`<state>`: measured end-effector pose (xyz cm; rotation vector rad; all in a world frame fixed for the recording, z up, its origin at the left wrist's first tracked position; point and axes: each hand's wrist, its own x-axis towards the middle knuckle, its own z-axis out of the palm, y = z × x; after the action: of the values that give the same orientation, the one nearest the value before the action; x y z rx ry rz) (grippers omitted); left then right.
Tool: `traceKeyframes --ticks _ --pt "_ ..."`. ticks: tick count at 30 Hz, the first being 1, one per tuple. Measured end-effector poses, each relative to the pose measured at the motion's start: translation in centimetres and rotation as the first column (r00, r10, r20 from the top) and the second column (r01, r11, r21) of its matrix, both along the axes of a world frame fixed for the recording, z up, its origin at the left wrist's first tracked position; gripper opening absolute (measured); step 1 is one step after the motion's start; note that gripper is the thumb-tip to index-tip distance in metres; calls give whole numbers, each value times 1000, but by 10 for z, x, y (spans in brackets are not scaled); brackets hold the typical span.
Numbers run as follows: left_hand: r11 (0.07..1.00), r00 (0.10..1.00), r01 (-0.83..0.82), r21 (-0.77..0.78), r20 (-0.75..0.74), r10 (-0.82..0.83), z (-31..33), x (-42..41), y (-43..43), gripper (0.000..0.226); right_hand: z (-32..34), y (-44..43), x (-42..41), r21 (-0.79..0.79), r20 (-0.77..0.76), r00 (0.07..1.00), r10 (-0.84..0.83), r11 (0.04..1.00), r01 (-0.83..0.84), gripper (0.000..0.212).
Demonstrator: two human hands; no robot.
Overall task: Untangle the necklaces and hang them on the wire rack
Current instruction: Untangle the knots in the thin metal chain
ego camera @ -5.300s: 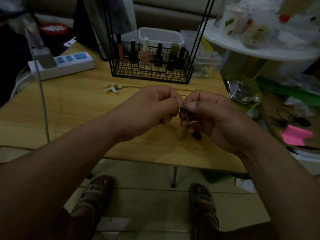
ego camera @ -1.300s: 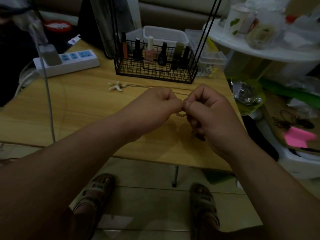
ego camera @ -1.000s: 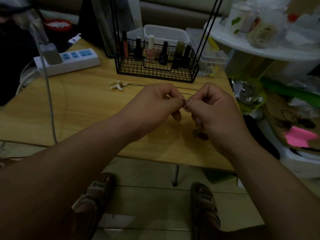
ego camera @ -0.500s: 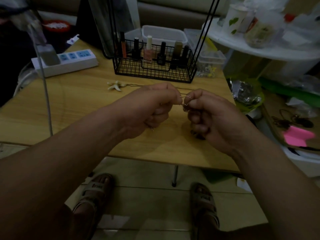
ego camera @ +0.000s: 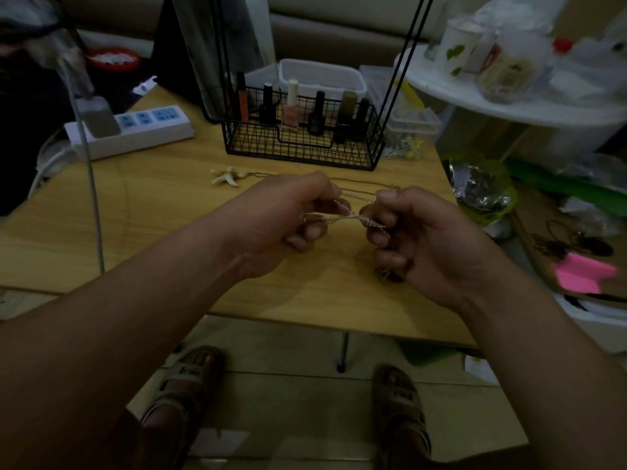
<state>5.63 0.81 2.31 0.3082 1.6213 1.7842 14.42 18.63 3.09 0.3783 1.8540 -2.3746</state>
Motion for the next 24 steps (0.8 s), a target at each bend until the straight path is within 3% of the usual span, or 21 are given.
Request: traceKeyframes --ticks 9,12,15,20,24 --pt "998 987 -4 -68 -158 -7 -3 0 -1 8 7 -2 0 -6 -33 998 -53 999 52 17" --pt "995 974 -16 -98 -226 -6 -3 -1 -2 8 8 1 2 222 -39 999 -11 975 19 19" --pt "992 961 -39 -120 -275 4 -2 -1 -2 10 10 1 6 480 5 999 37 876 -35 28" --pt "991 944 -39 -126 -329 -5 -2 0 0 11 12 -4 9 597 26 992 124 794 -115 35" --pt "989 945 -20 -147 -325 -29 0 -3 -1 8 8 -6 8 613 -6 986 166 780 -127 21"
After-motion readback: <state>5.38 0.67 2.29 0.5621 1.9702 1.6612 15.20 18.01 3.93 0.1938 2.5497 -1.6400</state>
